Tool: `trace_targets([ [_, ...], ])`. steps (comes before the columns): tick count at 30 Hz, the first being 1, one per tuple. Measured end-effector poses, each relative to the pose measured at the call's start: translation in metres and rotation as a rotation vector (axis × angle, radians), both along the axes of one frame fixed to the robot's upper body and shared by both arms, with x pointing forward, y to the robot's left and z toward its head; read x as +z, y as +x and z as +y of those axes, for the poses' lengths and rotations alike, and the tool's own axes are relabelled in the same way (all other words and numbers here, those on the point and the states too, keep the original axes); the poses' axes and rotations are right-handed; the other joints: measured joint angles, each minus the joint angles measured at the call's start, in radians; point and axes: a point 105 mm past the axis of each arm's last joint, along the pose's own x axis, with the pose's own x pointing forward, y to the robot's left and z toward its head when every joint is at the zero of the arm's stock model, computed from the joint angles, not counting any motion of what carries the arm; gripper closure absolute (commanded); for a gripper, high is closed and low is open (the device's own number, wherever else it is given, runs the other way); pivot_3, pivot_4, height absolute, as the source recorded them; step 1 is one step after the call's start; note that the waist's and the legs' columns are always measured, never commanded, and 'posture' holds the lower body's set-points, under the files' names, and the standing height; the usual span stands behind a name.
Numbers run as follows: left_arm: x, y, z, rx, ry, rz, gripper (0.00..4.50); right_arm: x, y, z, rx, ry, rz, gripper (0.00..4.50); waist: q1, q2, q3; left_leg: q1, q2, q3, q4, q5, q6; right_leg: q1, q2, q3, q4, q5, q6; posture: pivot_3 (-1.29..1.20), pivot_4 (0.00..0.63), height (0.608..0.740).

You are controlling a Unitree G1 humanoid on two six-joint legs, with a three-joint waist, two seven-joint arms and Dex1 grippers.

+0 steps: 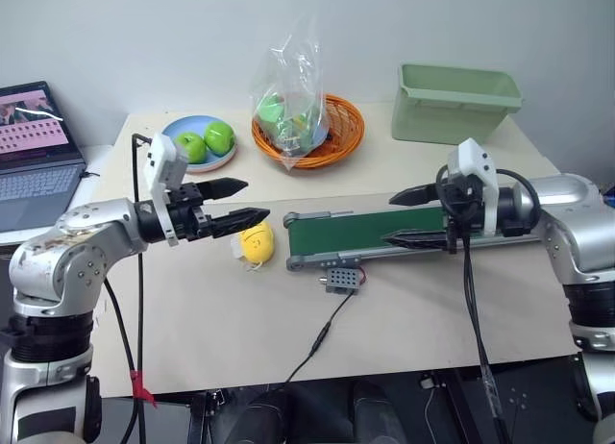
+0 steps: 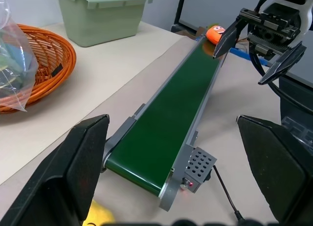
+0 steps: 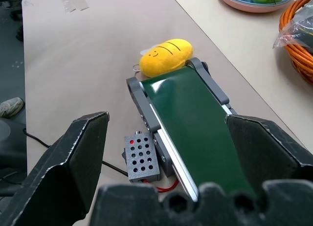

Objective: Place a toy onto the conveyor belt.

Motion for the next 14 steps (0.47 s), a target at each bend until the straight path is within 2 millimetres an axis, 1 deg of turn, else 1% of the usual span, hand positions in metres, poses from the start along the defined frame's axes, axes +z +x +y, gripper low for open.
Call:
trace_targets([
  [14, -0.0025, -0.0065, -0.0058, -0.029, 0.009, 0.010, 0.03, -0.0008, 0.0001, 0.0027, 0.007, 0.010, 0.002, 0.00, 0.000, 0.000, 0.000, 0.000, 0.000, 0.000, 0.000, 0.000, 0.000, 0.000, 0.000, 0.000, 0.000, 0.000, 0.000, 0.00, 0.150, 0.740],
])
